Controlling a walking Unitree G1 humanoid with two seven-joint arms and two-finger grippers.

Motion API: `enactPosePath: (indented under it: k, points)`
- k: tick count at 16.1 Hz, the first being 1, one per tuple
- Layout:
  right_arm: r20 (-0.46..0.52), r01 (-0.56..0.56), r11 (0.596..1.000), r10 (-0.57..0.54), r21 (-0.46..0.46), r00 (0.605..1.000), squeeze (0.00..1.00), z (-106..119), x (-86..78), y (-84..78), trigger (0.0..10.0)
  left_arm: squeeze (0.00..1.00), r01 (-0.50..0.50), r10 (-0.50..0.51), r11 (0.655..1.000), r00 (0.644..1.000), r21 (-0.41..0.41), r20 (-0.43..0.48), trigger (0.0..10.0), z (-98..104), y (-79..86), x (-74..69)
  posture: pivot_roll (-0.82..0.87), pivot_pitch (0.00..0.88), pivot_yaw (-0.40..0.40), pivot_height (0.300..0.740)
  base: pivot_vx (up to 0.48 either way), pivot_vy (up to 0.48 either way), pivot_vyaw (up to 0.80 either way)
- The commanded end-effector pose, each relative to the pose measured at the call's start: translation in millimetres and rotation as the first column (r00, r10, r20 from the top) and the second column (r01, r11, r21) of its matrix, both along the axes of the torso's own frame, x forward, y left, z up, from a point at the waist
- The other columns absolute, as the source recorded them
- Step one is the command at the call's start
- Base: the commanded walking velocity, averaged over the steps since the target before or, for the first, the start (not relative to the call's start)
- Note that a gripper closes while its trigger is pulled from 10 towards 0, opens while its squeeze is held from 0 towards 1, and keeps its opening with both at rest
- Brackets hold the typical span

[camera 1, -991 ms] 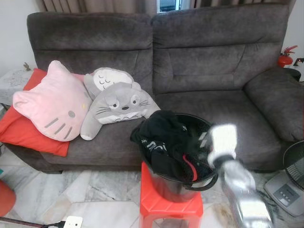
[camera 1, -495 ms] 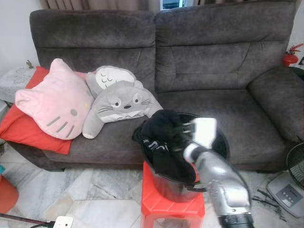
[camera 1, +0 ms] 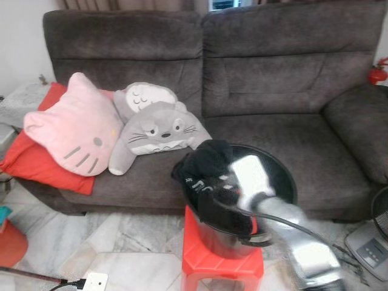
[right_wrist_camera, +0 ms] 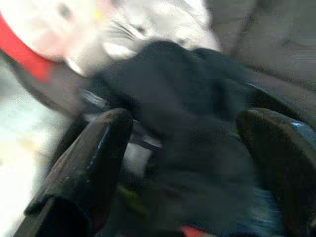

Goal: Hang hanger

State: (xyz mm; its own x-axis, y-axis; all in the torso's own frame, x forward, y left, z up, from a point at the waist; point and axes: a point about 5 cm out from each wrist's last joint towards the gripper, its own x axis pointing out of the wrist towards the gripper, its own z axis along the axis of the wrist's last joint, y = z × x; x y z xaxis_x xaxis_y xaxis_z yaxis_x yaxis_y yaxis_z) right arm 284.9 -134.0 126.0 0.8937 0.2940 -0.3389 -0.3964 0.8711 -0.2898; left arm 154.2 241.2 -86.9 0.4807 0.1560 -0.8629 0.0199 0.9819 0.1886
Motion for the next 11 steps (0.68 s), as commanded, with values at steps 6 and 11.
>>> enactPosePath:
  k: [6,11]
  points:
    - [0.032,0.010,0.992,-0.006,-0.124,0.999,0.00,7,5.8,-31.2,10.0,0.00,-0.004,0.004,1.000,1.000,0.020,0.000,10.0,1,3.4,1.0,-0.22,0.000,0.061,0.732,0.000,0.000,0.00]
    - [-0.046,-0.079,0.990,0.074,-0.114,0.996,0.00,-12,1.8,-16.1,10.0,0.00,-0.004,0.005,1.000,1.000,0.024,-0.005,10.0,1,5.8,-0.9,-0.20,0.000,0.063,0.732,0.000,0.000,0.00]
